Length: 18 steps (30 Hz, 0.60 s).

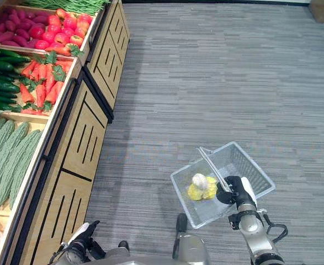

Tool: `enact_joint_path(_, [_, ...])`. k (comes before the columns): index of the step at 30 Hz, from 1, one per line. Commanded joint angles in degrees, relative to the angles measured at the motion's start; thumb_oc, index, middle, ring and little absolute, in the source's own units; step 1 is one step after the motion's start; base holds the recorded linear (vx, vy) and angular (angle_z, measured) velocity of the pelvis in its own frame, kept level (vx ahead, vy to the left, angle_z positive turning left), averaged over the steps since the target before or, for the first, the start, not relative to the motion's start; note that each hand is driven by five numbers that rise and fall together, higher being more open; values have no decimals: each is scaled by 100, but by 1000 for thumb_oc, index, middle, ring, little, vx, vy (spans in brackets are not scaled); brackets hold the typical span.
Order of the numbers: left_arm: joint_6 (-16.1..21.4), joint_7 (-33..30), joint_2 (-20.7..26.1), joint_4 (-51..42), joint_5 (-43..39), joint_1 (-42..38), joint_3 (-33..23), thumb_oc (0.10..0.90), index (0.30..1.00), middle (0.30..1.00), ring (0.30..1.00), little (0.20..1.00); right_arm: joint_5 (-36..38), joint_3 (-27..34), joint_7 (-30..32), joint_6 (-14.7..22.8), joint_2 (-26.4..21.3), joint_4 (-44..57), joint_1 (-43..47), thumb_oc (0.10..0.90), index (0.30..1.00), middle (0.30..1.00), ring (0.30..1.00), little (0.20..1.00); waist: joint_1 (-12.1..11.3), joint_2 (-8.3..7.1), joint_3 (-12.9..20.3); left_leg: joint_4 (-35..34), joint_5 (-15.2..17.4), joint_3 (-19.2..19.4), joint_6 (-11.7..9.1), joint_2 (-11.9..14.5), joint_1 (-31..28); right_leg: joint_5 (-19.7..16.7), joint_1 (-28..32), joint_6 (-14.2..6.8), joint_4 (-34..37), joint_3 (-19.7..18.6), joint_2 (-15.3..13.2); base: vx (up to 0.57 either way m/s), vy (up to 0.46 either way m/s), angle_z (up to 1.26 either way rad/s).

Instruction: Get the vegetables into the basket

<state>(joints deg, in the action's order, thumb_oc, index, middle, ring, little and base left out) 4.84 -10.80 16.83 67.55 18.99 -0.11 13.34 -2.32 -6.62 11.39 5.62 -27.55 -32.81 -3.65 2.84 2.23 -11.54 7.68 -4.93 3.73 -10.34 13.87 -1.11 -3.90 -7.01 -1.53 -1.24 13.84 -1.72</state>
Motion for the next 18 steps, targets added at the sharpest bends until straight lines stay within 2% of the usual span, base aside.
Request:
enact_joint_path(1, [-32, -123, 176, -78, -241, 32, -14, 900, 1000, 1000, 1000, 1000, 95, 441, 302, 632, -353, 767, 61, 400, 300, 300, 300, 300, -127, -220, 93, 201, -133, -63, 396, -470, 16, 132, -77, -387, -190, -214, -307, 167, -101, 0])
enact_joint_path(3, [-33, -119, 145, -20, -151, -7, 62, 900, 1000, 1000, 1000, 1000, 81, 494, 360, 628, -409, 733, 88, 400, 300, 300, 300, 300, -208, -325, 22, -304, 190, 24, 521, -637, 684, 200, 73, -449, -52, -235, -424, 150, -20, 7])
enact_joint_path(4, [-33, -120, 144, -18, -150, -7, 64, 900, 1000, 1000, 1000, 1000, 81, 494, 361, 629, -409, 731, 88, 400, 300, 300, 300, 300, -211, -329, 28, -296, 205, 28, 526, -644, 685, 212, 73, -456, -54, -238, -432, 137, 11, 38])
enact_joint_path(6, [-38, -123, 116, 8, -69, 0, 140, 900, 1000, 1000, 1000, 1000, 33, 471, 405, 632, -426, 728, 142, 400, 300, 300, 300, 300, -329, -345, -22, -524, 31, -154, 536, -766, 1095, 259, 201, -452, -11, -328, -409, 138, 33, 17])
enact_joint_path(9, [15, 53, 96, 33, 72, 101, 297, 900, 1000, 1000, 1000, 1000, -26, 387, 429, 672, -437, 677, 235, 400, 300, 300, 300, 300, -514, -295, -71, -998, -461, -448, 448, -835, 1526, 437, 468, -432, 6, -517, -291, 222, 87, -35])
enact_joint_path(10, [22, 120, 110, 55, 86, 140, 280, 900, 1000, 1000, 1000, 1000, -39, 392, 404, 673, -432, 750, 226, 400, 300, 300, 300, 300, -533, -290, -72, -1095, -541, -387, 422, -803, 1528, 481, 561, -444, 18, -591, -270, 311, 182, -64])
enact_joint_path(11, [-2, 188, 125, -1, 121, 232, 265, 900, 1000, 1000, 1000, 1000, -86, 400, 346, 667, -419, 783, 170, 400, 300, 300, 300, 300, -551, -274, -34, -1061, -575, -162, 445, -733, 1434, 536, 661, -450, 15, -620, -261, 224, 144, -72])
enact_joint_path(12, [-5, 190, 128, -8, 121, 238, 266, 900, 1000, 1000, 1000, 1000, -87, 401, 345, 665, -418, 788, 164, 400, 300, 300, 300, 300, -570, -278, -43, -1064, -568, -142, 446, -731, 1413, 538, 671, -451, 13, -639, -263, 220, 160, -66])
enact_joint_path(16, [-76, 201, 114, 6, 111, 408, 139, 900, 1000, 1000, 1000, 1000, -169, 349, 236, 541, -227, 792, 117, 400, 300, 300, 300, 300, -622, -344, 81, -962, -360, 93, 674, -844, 1234, 689, 825, -569, -204, -740, -458, 237, 231, -46])
enact_joint_path(17, [-82, 207, 127, -1, 101, 447, 119, 900, 1000, 1000, 1000, 1000, -183, 305, 197, 516, -137, 803, 135, 400, 300, 300, 300, 300, -608, -401, 111, -881, -210, 183, 807, -936, 1171, 654, 813, -665, -331, -815, -571, 204, 251, -36])
enact_joint_path(18, [-83, 208, 131, -4, 101, 450, 117, 900, 1000, 1000, 1000, 1000, -184, 303, 197, 514, -134, 805, 134, 400, 300, 300, 300, 300, -619, -410, 111, -876, -202, 198, 811, -939, 1167, 659, 808, -669, -339, -830, -578, 184, 263, -17])
